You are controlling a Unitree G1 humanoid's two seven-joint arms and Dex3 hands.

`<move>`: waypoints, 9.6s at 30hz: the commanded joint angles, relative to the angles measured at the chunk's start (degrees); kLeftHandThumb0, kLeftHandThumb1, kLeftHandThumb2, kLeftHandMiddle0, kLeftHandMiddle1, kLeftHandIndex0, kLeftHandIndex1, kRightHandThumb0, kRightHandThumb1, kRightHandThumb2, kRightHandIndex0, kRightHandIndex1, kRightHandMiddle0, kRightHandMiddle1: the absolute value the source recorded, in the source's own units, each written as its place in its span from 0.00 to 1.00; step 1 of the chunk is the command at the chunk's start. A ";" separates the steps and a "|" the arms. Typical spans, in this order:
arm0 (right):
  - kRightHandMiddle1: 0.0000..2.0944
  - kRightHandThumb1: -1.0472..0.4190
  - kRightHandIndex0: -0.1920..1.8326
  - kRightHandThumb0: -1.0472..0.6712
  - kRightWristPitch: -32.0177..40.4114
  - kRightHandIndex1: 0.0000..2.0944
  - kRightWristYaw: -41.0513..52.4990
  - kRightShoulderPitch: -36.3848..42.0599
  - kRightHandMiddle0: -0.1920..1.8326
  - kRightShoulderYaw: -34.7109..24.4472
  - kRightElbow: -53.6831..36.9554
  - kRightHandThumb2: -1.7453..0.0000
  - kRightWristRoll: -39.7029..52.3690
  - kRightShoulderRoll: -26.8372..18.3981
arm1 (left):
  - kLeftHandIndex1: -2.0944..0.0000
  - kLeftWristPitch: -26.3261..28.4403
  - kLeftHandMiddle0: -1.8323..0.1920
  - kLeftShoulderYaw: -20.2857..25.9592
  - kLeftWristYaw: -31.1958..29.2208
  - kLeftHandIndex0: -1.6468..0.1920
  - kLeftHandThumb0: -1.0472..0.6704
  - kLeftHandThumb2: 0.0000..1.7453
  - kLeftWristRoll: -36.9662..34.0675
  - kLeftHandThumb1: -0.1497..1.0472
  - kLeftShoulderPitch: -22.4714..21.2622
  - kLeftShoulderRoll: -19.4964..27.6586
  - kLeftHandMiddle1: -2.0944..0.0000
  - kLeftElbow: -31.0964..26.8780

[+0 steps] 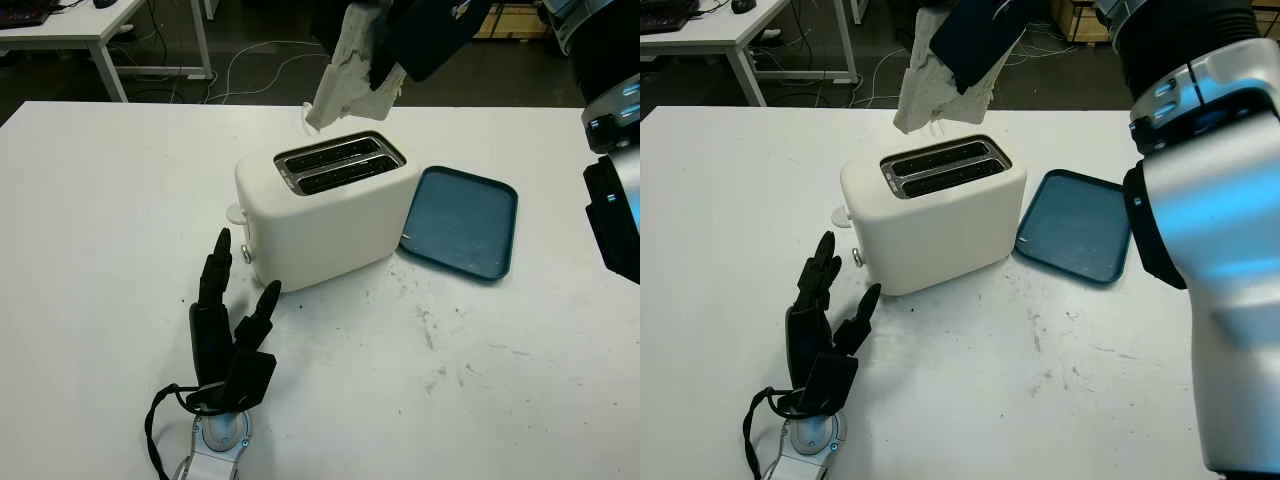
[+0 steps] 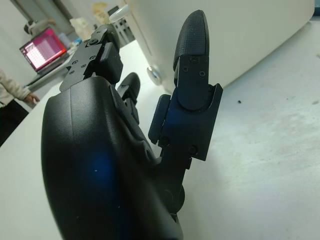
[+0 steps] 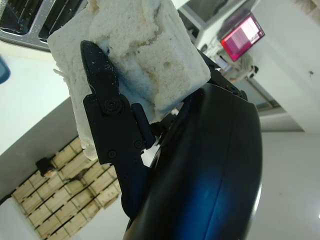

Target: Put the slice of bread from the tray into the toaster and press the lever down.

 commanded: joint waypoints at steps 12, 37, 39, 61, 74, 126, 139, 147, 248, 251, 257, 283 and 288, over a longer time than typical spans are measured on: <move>0.77 0.11 0.58 0.39 2.29 0.82 -3.04 2.09 0.52 3.13 3.72 1.00 -3.55 2.87 | 1.00 -1.84 0.88 -1.18 0.98 0.77 0.26 0.18 -0.01 0.89 1.27 -3.70 0.75 0.64; 0.83 0.11 0.55 0.41 6.04 0.83 -8.79 5.49 0.51 5.63 10.63 1.00 -6.89 5.86 | 1.00 -3.56 0.87 -1.38 1.81 0.76 0.26 0.19 0.62 0.89 0.97 -3.18 0.76 1.81; 0.82 0.11 0.55 0.40 5.55 0.82 -9.05 5.84 0.51 5.67 10.70 1.00 -6.92 5.86 | 1.00 -4.12 0.87 -1.36 1.84 0.76 0.26 0.19 0.53 0.89 1.01 -3.21 0.76 2.00; 0.83 0.11 0.52 0.40 5.95 0.83 -10.78 8.45 0.50 7.74 11.72 1.00 -9.22 7.50 | 1.00 -4.06 0.87 -2.00 2.60 0.77 0.26 0.19 1.02 0.89 0.97 -3.73 0.76 2.32; 0.73 0.09 0.51 0.24 4.82 0.80 -14.56 9.33 0.50 7.73 10.90 0.99 -9.34 7.54 | 1.00 -4.16 0.87 -2.05 3.65 0.76 0.26 0.19 1.46 0.89 0.73 -3.73 0.75 2.78; 0.01 0.09 0.42 0.37 13.37 0.01 -34.10 87.48 0.38 -37.82 -42.20 0.96 44.13 12.38 | 0.98 -1.20 0.84 12.94 -5.88 0.73 0.29 0.13 3.94 0.89 -2.76 8.56 0.74 -10.07; 0.01 0.09 0.45 0.35 17.57 0.01 -37.82 94.06 0.41 -36.62 -48.52 0.98 43.57 18.53 | 0.94 0.54 0.66 24.58 -14.59 0.56 0.30 0.00 9.26 0.84 -13.07 23.81 0.73 -12.35; 0.00 0.09 0.46 0.34 17.98 0.01 -38.62 93.47 0.41 -36.96 -48.28 0.98 43.51 19.01 | 0.96 2.77 0.42 26.21 -23.98 0.36 0.41 0.00 12.96 0.66 -18.78 35.06 0.88 -13.27; 0.00 0.09 0.47 0.32 20.56 0.00 -40.89 96.16 0.46 -36.93 -50.46 0.99 43.02 21.18 | 1.00 -16.16 0.44 4.88 -35.47 0.13 0.40 0.00 21.29 0.77 -45.07 45.11 0.37 16.46; 0.00 0.09 0.47 0.33 20.04 0.00 -40.38 96.11 0.46 -36.87 -50.12 0.99 43.13 21.11 | 1.00 -16.24 0.44 4.56 -34.71 0.13 0.40 0.00 21.83 0.77 -45.06 44.86 0.37 16.65; 0.00 0.09 0.47 0.32 20.76 0.00 -40.44 96.35 0.46 -37.13 -50.66 0.99 43.50 21.08 | 1.00 -16.15 0.45 3.89 -34.88 0.13 0.40 0.00 22.03 0.77 -45.42 44.60 0.39 17.22; 0.00 0.09 0.47 0.31 22.33 0.00 -40.81 97.18 0.46 -36.88 -52.77 1.00 43.20 20.84 | 0.99 -14.59 0.45 0.45 -38.66 0.13 0.39 0.00 21.69 0.79 -40.87 43.73 0.46 18.37; 0.00 0.09 0.47 0.31 22.04 0.00 -40.28 97.18 0.46 -36.99 -52.72 0.99 43.57 20.75 | 1.00 -14.08 0.45 -2.64 -38.18 0.16 0.41 0.00 23.78 0.77 -38.76 42.99 0.39 21.19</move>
